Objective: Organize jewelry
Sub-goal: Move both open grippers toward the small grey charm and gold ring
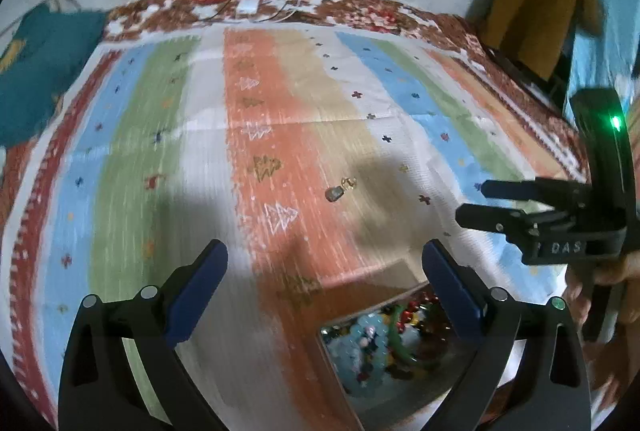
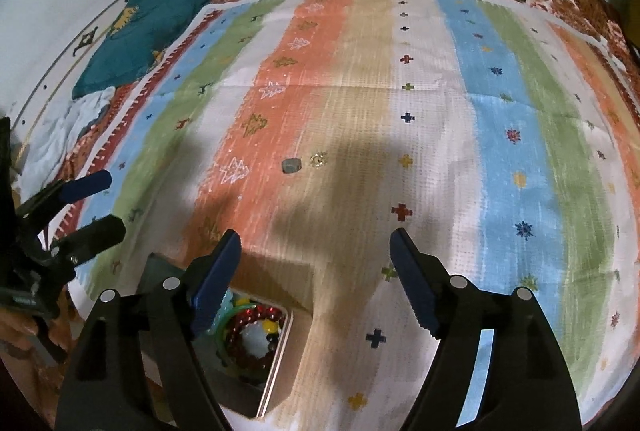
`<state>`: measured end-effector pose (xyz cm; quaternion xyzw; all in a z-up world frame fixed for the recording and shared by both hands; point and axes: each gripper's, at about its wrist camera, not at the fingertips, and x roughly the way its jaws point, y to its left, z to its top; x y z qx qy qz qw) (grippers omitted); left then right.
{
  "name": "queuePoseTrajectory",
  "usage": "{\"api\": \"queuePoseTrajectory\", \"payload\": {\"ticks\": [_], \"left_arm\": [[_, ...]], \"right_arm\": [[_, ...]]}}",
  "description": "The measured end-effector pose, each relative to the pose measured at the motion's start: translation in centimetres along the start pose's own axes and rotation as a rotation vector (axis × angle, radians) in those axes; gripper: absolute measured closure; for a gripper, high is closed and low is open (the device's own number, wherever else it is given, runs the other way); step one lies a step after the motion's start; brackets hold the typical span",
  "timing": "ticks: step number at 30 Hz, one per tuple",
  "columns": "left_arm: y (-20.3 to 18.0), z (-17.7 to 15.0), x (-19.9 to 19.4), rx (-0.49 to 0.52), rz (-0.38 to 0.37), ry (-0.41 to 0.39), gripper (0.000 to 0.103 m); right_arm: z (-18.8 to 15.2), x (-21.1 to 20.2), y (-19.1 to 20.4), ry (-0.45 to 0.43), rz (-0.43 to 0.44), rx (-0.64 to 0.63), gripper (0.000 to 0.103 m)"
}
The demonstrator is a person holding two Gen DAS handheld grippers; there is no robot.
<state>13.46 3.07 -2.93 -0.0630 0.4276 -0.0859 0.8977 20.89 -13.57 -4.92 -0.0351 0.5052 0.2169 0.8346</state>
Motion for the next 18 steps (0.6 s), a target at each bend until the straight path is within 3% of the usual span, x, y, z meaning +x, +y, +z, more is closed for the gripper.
{"api": "queuePoseTrajectory", "payload": {"ticks": [18], "left_arm": [[-0.1, 0.9, 4.8, 0.182, 0.018, 0.055, 0.007]], "right_arm": [[2.5, 3.7, -0.6, 0.043, -0.015, -0.024, 0.026]]}}
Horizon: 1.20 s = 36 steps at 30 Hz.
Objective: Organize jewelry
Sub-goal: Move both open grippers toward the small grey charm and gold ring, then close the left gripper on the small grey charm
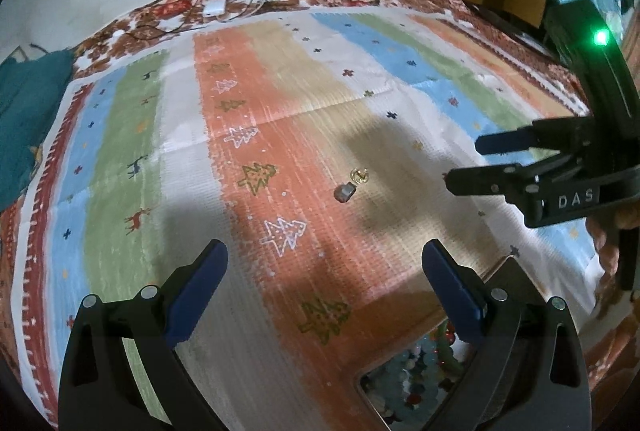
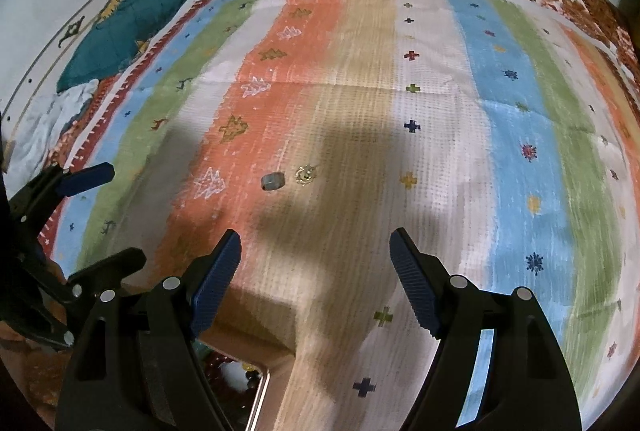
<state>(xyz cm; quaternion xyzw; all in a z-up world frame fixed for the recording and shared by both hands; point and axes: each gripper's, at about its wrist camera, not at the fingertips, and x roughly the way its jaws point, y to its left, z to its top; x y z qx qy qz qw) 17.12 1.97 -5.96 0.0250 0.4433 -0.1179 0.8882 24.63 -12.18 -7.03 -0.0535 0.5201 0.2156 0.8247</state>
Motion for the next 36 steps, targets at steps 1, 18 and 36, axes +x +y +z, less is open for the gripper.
{"api": "queuePoseTrajectory", "payload": {"ticks": [1, 18, 36], "left_arm": [[-0.1, 0.1, 0.3, 0.009, -0.004, 0.006, 0.007], [-0.9, 0.6, 4.5, 0.098, -0.142, 0.091, 0.008], [-1.4, 2.2, 8.5, 0.209, -0.186, 0.130, 0.017]], "right_arm": [[0.1, 0.2, -0.1, 0.001, -0.002, -0.001, 0.026], [1.6, 2.1, -1.2, -0.019, 0.019, 0.008, 0.026], [2.8, 5.0, -1.9, 0.007, 0.043, 0.016, 0.026]]}}
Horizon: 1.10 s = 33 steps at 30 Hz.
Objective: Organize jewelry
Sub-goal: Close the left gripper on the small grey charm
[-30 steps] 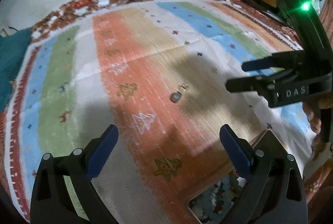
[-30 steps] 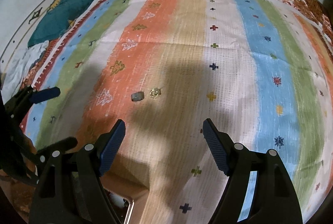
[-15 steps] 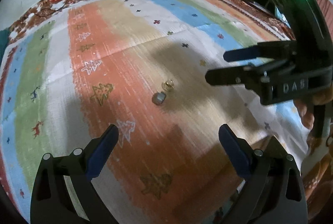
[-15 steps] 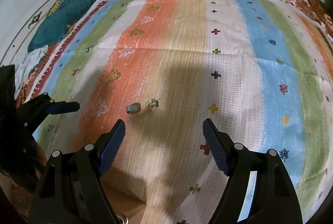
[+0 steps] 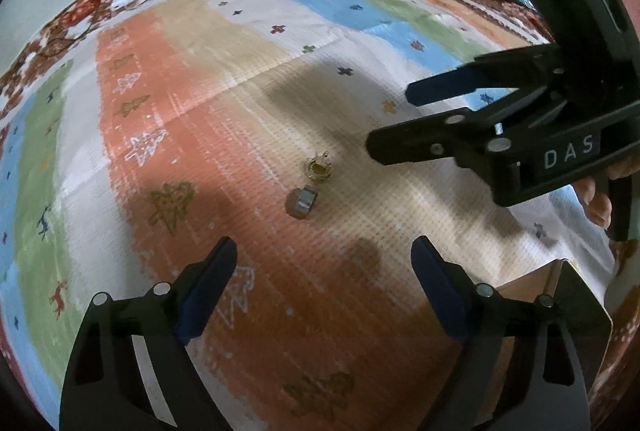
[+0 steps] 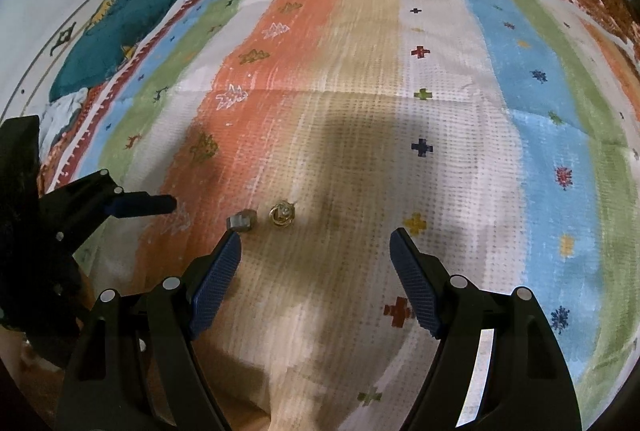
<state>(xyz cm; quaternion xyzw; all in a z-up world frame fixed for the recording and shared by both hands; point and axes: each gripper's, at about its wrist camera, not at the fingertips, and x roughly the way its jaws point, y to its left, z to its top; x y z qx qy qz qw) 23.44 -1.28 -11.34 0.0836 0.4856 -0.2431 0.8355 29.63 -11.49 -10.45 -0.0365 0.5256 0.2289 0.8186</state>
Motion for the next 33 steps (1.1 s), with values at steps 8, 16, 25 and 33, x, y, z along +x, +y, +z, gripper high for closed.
{"api": "queuePoseTrajectory", "payload": {"ticks": [8, 16, 25, 33], "left_arm": [[0.1, 1.0, 1.2, 0.047, -0.024, 0.026, 0.028], [0.3, 1.6, 2.8, 0.072, -0.022, 0.033, 0.052], [1.0, 1.5, 3.1, 0.071, -0.039, 0.022, 0.090], [1.9, 0.9, 2.6, 0.049, -0.051, 0.022, 0.094]], "right_arm": [[0.4, 1.0, -0.3, 0.011, 0.017, 0.017, 0.026], [0.9, 2.6, -0.3, 0.034, 0.011, 0.018, 0.026], [1.4, 3.9, -0.1, 0.045, 0.010, 0.007, 0.026], [1.8, 4.7, 0.4, 0.043, 0.002, -0.006, 0.026]]}}
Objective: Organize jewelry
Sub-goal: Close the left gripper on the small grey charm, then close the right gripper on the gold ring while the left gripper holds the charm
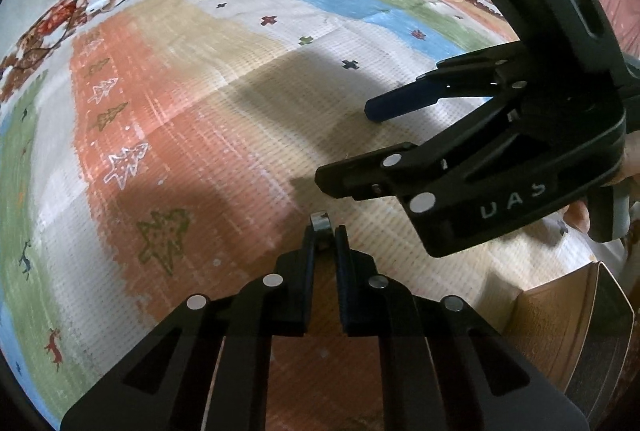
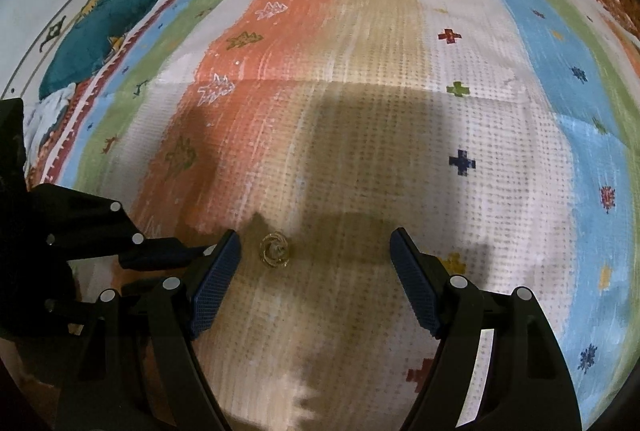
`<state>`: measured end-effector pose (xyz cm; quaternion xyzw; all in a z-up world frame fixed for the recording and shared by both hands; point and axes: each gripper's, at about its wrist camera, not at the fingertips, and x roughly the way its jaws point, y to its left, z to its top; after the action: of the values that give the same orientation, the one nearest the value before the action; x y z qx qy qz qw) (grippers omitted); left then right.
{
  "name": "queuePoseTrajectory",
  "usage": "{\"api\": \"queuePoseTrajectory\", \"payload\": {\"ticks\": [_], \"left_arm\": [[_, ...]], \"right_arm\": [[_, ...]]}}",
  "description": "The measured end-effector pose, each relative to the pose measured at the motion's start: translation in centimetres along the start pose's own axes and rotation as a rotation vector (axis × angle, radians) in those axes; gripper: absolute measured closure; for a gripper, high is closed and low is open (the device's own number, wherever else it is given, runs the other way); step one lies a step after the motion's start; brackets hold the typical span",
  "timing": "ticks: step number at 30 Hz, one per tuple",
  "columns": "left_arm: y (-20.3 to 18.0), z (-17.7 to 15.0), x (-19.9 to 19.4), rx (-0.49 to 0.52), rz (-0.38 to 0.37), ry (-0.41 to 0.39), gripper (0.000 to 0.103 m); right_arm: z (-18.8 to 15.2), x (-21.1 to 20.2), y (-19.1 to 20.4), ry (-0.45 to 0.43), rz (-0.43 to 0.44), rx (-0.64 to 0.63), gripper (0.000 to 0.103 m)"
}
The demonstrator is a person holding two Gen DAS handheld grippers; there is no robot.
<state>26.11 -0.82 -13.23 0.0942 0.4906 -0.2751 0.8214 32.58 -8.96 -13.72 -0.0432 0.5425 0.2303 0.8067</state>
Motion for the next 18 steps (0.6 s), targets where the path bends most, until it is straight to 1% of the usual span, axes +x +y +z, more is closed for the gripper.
{"api": "queuePoseTrajectory", "payload": {"ticks": [12, 17, 18], "left_arm": [[1.0, -0.7, -0.7, -0.009, 0.008, 0.003, 0.094], [1.2, -0.7, -0.7, -0.009, 0.007, 0.005, 0.094], [1.2, -0.7, -0.7, -0.008, 0.008, 0.005, 0.094]], "right_arm": [[0.2, 0.8, 0.6, 0.018, -0.039, -0.028, 0.026], [0.1, 1.3, 1.5, 0.031, -0.095, -0.080, 0.026], [0.1, 1.3, 1.6, 0.033, -0.105, -0.089, 0.028]]}}
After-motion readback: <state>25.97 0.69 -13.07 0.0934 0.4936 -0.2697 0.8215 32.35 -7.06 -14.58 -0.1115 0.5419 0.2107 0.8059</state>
